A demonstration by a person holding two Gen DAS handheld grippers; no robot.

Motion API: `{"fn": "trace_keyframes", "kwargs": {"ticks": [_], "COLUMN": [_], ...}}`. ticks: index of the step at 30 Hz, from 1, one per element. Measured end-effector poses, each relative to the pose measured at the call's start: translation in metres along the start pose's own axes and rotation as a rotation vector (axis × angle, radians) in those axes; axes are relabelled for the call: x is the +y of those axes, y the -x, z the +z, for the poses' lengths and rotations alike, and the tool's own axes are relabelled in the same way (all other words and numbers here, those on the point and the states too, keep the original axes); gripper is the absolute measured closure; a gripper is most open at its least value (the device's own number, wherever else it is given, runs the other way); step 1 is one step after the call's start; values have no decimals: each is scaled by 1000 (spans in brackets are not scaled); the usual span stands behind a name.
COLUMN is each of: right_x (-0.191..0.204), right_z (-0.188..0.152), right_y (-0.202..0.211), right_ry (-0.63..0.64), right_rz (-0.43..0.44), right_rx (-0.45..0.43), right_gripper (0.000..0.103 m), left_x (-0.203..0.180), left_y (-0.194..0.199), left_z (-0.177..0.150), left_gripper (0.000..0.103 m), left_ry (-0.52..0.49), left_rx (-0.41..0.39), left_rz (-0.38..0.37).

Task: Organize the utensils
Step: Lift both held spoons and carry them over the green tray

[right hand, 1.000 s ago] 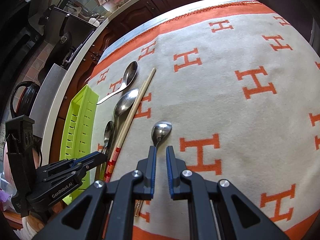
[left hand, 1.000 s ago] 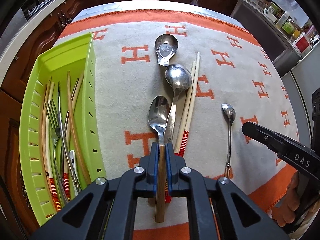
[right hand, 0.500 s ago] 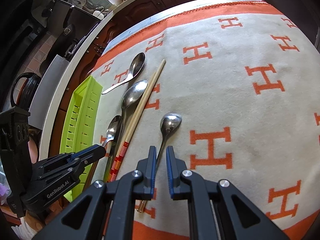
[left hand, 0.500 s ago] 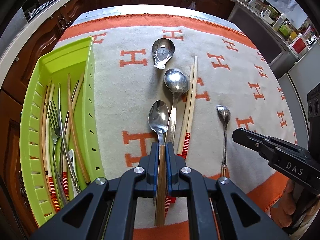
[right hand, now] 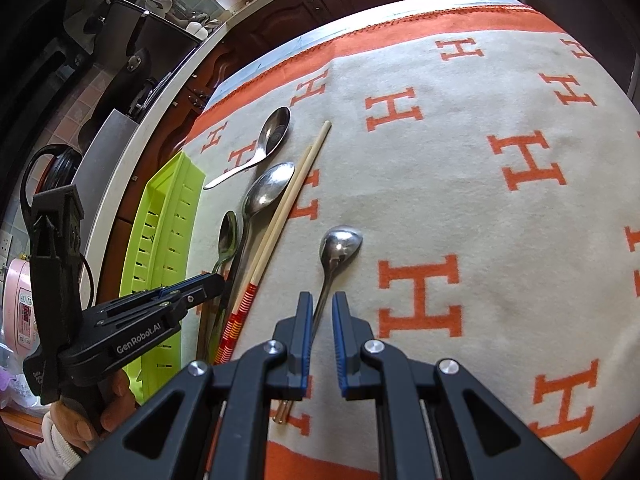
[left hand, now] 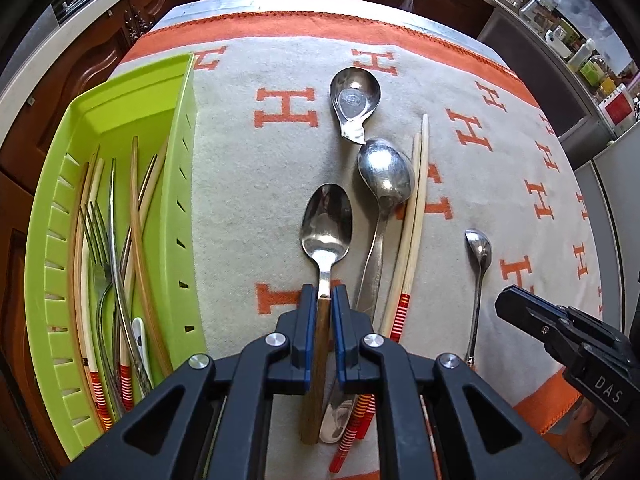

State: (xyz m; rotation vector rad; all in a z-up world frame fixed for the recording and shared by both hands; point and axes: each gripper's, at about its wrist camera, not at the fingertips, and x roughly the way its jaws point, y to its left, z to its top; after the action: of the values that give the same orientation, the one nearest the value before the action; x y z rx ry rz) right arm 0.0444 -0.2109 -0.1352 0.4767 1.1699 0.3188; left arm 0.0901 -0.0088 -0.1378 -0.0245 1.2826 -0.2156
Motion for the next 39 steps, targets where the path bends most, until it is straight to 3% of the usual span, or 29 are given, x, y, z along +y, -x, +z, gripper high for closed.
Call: {"fn": "trace_keyframes", "kwargs": {"ticks": [6, 9, 10, 12, 21, 28, 34, 36, 39], "right_x": [-1, -2, -2, -3, 5, 22, 38, 40, 34], "right_z": [0, 0, 0, 0, 1, 7, 11, 11, 12], "right_y": [-1, -1, -1, -1, -13, -22, -29, -29, -28], "right_ry": [-6, -7, -7, -8, 5, 35, 84, 92, 68], "right_rz": [0, 2, 3, 2, -2, -134, -208, -189, -136], "right_rx": [2, 4, 5, 6, 48, 6, -42, -43, -47], "right_gripper": [93, 93, 93, 93, 93, 92, 77, 70, 70], "left_x": [-14, -25, -26, -24, -11, -2, 13, 23, 40], "left_y": [-6, -8, -8, -7, 18, 47, 78, 88, 102], "left_z": [9, 8, 8, 8, 0, -8, -14, -16, -18], "left_gripper": [86, 87, 92, 99, 99, 99, 99, 99, 99], "left_ry": [-54, -108, -112, -101, -49, -31, -8, 9, 42], "left_rx": [15, 9, 7, 2, -54, -84, -118, -136, -159], "left_rz": [70, 127, 127, 102, 45, -7, -34, -29, -30]}}
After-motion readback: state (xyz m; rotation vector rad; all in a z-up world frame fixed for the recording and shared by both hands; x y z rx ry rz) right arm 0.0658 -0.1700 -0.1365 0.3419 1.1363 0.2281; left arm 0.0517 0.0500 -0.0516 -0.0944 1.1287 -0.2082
